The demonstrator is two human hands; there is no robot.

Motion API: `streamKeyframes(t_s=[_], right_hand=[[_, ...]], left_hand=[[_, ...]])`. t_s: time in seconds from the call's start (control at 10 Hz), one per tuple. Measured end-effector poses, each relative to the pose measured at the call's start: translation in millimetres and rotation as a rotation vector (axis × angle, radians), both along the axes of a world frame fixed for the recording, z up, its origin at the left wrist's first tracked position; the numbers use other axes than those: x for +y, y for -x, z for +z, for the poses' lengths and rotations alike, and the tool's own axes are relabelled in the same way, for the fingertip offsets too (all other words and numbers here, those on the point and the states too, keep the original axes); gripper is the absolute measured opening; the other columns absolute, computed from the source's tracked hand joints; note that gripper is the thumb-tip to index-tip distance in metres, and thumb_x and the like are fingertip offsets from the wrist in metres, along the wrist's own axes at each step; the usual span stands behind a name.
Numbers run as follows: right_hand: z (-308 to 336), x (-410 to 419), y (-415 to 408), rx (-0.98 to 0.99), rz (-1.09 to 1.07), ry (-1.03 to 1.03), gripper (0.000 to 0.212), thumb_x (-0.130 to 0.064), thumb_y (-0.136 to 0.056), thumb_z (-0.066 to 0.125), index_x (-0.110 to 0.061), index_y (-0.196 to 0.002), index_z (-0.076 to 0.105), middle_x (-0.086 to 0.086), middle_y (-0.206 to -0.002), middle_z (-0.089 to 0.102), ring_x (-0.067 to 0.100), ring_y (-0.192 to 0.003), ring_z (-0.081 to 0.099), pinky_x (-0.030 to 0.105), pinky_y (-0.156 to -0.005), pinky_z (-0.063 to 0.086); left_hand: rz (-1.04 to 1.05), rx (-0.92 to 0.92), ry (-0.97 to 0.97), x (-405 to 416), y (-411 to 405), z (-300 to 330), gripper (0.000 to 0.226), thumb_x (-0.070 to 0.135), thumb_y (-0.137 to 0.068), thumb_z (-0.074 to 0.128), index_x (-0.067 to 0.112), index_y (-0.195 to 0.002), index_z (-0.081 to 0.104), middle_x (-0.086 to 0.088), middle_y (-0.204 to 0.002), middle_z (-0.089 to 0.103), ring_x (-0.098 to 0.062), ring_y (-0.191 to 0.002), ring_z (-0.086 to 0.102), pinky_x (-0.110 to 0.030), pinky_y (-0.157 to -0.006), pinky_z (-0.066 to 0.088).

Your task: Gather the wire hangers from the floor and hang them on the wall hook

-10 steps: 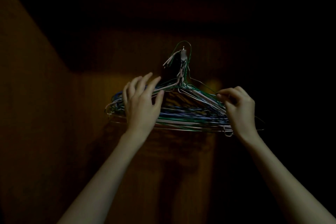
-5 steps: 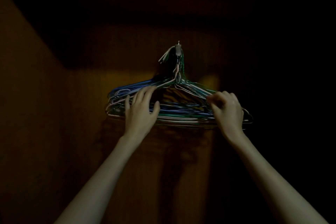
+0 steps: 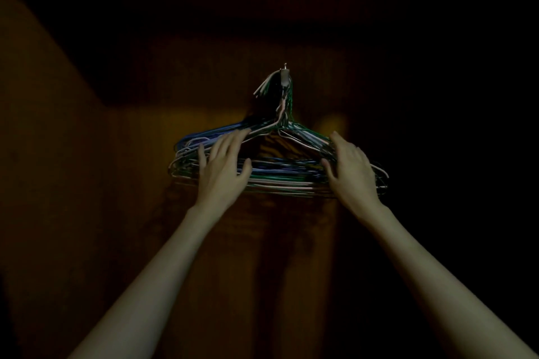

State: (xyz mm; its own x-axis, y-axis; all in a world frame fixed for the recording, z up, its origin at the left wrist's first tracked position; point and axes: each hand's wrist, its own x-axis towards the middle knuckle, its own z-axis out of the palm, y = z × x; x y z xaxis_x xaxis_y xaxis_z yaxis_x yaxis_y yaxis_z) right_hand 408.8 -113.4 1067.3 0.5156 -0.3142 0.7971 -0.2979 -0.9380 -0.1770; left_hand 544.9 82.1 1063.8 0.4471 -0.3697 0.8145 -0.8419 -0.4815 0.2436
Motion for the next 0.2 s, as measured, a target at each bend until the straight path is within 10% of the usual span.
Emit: streamKeyframes(t_s=[0.2], right_hand=[[4.4,7.8,10.4,0.092,-0.059,0.020,0.058,-0.031,-0.097,0.044,-0.014,-0.147,0.022,0.006,-0.152,0.030,0.020,-0.139,0.029,0.040,-0.116,0.019]], left_hand=[[-0.053,0.036,-0.073,11.4,1.7,6.9,0.054,0.027,-0.098,0.042,0.030,-0.148,0.020,0.003,-0.157,0.018,-0.013,-0.145,0.010,-0.047,-0.115,-0.006]])
